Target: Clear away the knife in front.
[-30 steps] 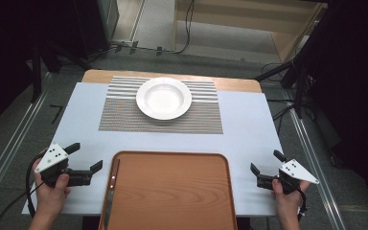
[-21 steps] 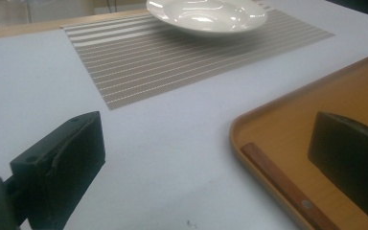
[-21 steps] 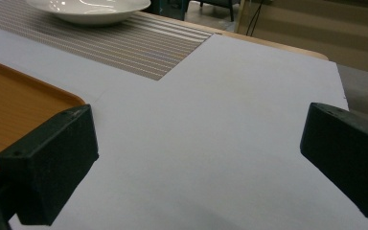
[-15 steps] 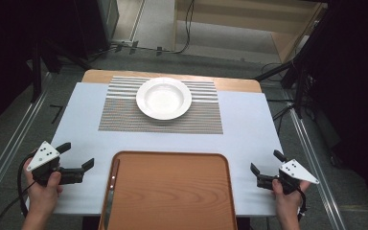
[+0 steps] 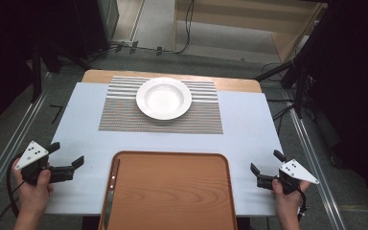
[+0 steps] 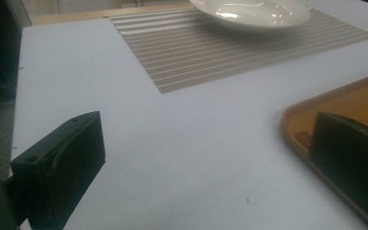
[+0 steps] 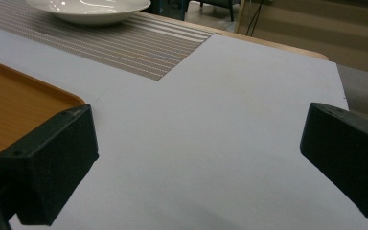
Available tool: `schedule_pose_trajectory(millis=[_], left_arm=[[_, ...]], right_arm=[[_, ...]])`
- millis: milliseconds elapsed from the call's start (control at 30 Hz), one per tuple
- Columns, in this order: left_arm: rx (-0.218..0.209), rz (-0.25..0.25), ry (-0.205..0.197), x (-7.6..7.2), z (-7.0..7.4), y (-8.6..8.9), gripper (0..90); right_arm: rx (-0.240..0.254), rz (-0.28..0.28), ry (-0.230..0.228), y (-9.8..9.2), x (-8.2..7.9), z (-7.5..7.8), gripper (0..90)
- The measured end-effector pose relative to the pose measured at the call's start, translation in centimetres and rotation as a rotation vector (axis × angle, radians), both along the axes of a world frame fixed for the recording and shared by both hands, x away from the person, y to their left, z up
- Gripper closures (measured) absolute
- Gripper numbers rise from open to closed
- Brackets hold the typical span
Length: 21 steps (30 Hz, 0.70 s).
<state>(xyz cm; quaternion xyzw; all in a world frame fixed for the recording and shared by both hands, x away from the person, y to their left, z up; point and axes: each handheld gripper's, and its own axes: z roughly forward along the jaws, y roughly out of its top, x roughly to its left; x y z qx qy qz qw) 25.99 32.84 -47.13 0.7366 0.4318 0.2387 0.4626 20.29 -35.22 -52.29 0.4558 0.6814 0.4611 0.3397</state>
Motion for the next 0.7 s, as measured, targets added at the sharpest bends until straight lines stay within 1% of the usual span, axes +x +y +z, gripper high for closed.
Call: schedule_pose_trajectory(millis=[133,433,533,600,700], left_arm=[[-0.008,0.017,0.007,0.1,-0.2,0.7,0.0],[-0.031,0.026,-0.006,0.0,-0.5,1.8,0.0],[-0.048,0.017,-0.011,0.0,-0.7,1.8,0.0],[-0.069,0.002,-0.018,0.0,-0.8,1.6,0.0],[-0.059,-0.007,-0.013,0.1,-1.1,1.3,0.0]], right_arm=[[-0.001,0.000,0.000,0.0,0.0,0.0,0.0],[0.001,-0.002,0.001,0.0,0.0,0.0,0.0],[0.001,-0.004,0.002,0.0,0.0,0.0,0.0],[0.001,-0.004,0.002,0.0,0.0,0.0,0.0],[0.002,-0.004,0.002,0.0,0.0,0.0,0.0]])
